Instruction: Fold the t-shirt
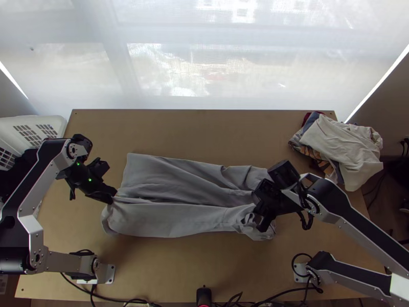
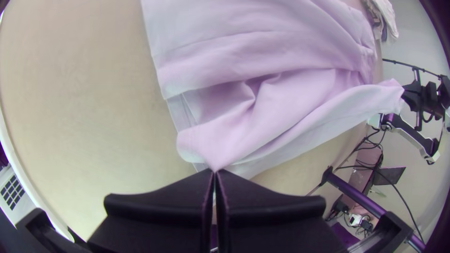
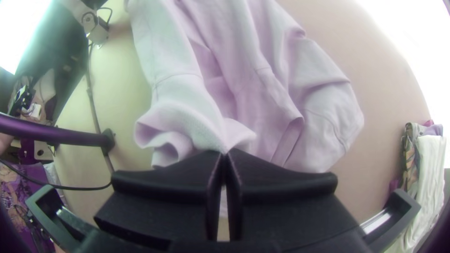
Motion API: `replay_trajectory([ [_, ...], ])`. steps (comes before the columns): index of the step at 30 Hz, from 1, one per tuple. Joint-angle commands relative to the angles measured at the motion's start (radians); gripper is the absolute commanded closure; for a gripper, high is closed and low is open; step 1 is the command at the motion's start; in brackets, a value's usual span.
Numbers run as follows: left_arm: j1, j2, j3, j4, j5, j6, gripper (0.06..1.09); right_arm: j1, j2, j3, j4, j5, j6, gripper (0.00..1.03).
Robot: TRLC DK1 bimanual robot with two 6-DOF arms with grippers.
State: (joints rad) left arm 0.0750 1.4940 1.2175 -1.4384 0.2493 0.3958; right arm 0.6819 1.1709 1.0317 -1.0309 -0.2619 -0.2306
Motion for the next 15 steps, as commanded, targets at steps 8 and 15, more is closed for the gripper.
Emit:
replay_trajectory([
  [8, -0.026, 0.117, 0.174, 0.001, -0.004, -0.046, 1.05, -0.105, 0.093, 0.128, 0.032, 0.001, -0.035, 1.00],
  [15, -0.029, 0.167, 0.209, 0.007, -0.004, -0.057, 1.05, -0.134, 0.127, 0.156, 0.032, 0.001, -0.052, 1.00],
])
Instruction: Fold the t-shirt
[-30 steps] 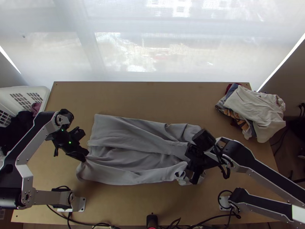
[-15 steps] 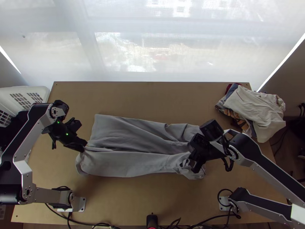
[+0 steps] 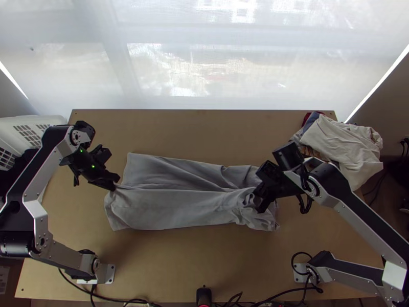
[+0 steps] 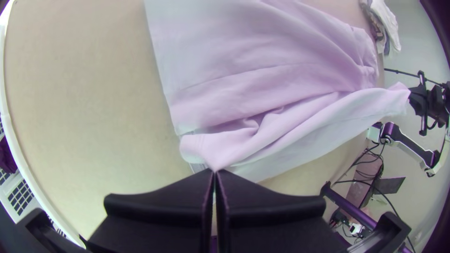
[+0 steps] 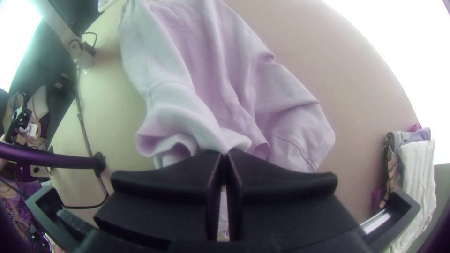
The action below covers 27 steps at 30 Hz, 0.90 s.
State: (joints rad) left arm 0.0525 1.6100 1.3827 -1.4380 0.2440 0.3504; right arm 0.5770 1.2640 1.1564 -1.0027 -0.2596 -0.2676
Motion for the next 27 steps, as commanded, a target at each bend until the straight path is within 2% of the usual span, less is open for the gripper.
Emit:
replay_trajectory([
  [1, -0.013, 0.064, 0.055, 0.007, 0.001, -0.013, 1.05, -0.029, 0.037, 0.031, 0.004, -0.001, -0.016, 1.00],
  [7, -0.020, 0.157, 0.210, 0.001, -0.003, -0.037, 1.05, -0.058, 0.069, 0.052, 0.030, -0.001, -0.032, 1.00],
  [18, -0.022, 0.269, 0.335, 0.004, -0.014, -0.065, 1.05, -0.157, 0.193, 0.123, 0.087, -0.001, -0.085, 1.00],
  [27, -0.023, 0.352, 0.496, 0.002, -0.026, -0.097, 1.05, -0.218, 0.310, 0.238, 0.115, -0.001, -0.093, 1.00],
])
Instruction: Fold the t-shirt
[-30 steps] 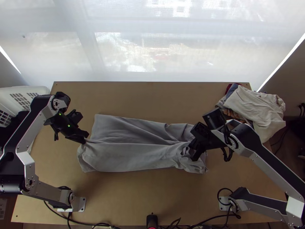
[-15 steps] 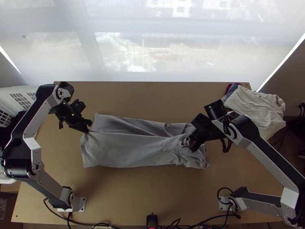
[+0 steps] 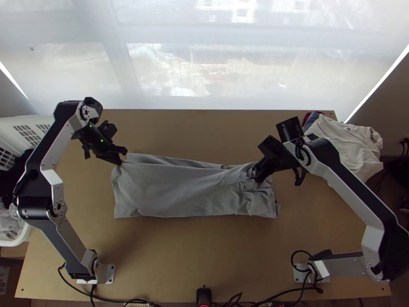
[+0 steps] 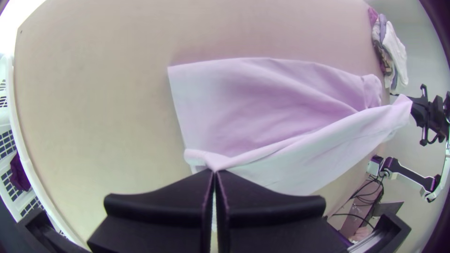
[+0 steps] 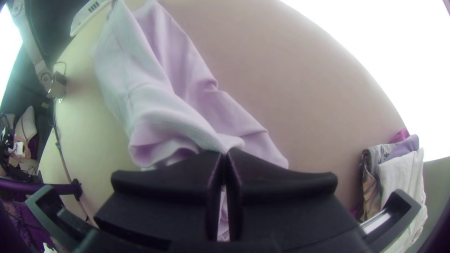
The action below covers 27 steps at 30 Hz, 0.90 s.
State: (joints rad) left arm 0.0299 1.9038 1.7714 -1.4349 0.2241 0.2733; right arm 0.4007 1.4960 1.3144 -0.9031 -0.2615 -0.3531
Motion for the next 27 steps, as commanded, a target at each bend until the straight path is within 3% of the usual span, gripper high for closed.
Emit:
replay_trajectory([
  [1, -0.002, 0.064, 0.123, 0.001, -0.006, -0.023, 1.05, -0.045, 0.089, 0.094, 0.015, 0.001, -0.007, 1.00],
  [24, -0.084, 0.259, 0.257, 0.036, -0.071, -0.037, 1.05, -0.123, 0.262, 0.060, 0.064, 0.013, -0.044, 1.00],
  [25, -0.084, 0.262, 0.257, 0.048, -0.072, -0.037, 1.05, -0.123, 0.271, 0.052, 0.076, 0.013, -0.040, 0.99],
  [27, -0.085, 0.267, 0.258, 0.076, -0.072, -0.037, 1.02, -0.123, 0.290, 0.040, 0.092, 0.013, -0.027, 0.76],
])
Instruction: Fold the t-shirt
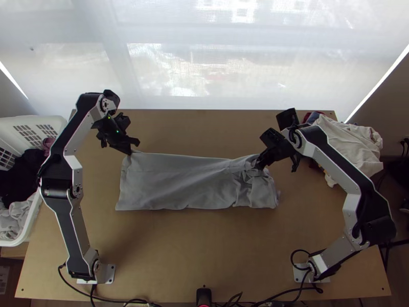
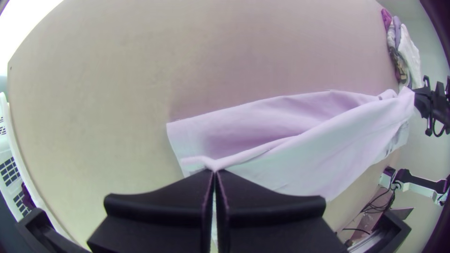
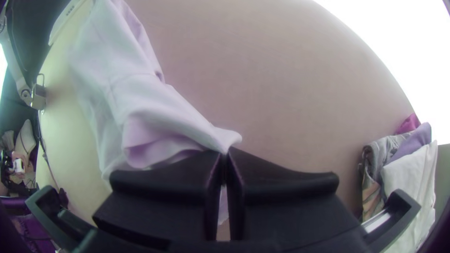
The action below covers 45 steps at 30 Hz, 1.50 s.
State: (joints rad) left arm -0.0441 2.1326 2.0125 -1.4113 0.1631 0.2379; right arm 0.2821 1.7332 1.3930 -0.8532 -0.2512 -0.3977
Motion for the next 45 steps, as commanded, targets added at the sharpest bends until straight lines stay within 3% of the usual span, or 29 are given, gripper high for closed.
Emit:
replay_trajectory([
  [1, -0.013, 0.038, 0.017, 0.063, -0.011, 0.000, 0.96, -0.004, 0.060, -0.042, 0.048, 0.003, 0.025, 0.59],
  [3, -0.017, 0.038, 0.017, 0.068, -0.011, 0.003, 0.75, -0.004, 0.068, -0.052, 0.062, 0.003, 0.036, 0.32],
  [5, -0.027, 0.030, 0.017, 0.055, -0.011, 0.003, 0.61, -0.006, 0.069, -0.052, 0.063, 0.004, 0.043, 0.06],
  [9, -0.045, -0.025, -0.003, -0.003, -0.011, 0.006, 0.39, -0.015, 0.046, -0.051, 0.063, 0.003, 0.059, 0.05],
  [14, -0.069, -0.165, -0.139, -0.041, -0.020, 0.001, 0.29, -0.018, -0.060, -0.035, 0.063, 0.003, 0.071, 0.05],
  [24, -0.043, -0.235, -0.379, 0.035, -0.065, -0.011, 0.29, 0.170, -0.172, 0.162, -0.021, 0.004, 0.161, 0.04],
  [34, -0.036, -0.237, -0.446, 0.086, -0.073, -0.037, 0.29, 0.368, -0.189, -0.048, -0.009, 0.007, 0.192, 0.04],
  [45, -0.034, -0.195, -0.454, 0.187, -0.117, -0.071, 0.30, 0.401, -0.179, -0.150, 0.046, 0.018, 0.189, 0.04],
])
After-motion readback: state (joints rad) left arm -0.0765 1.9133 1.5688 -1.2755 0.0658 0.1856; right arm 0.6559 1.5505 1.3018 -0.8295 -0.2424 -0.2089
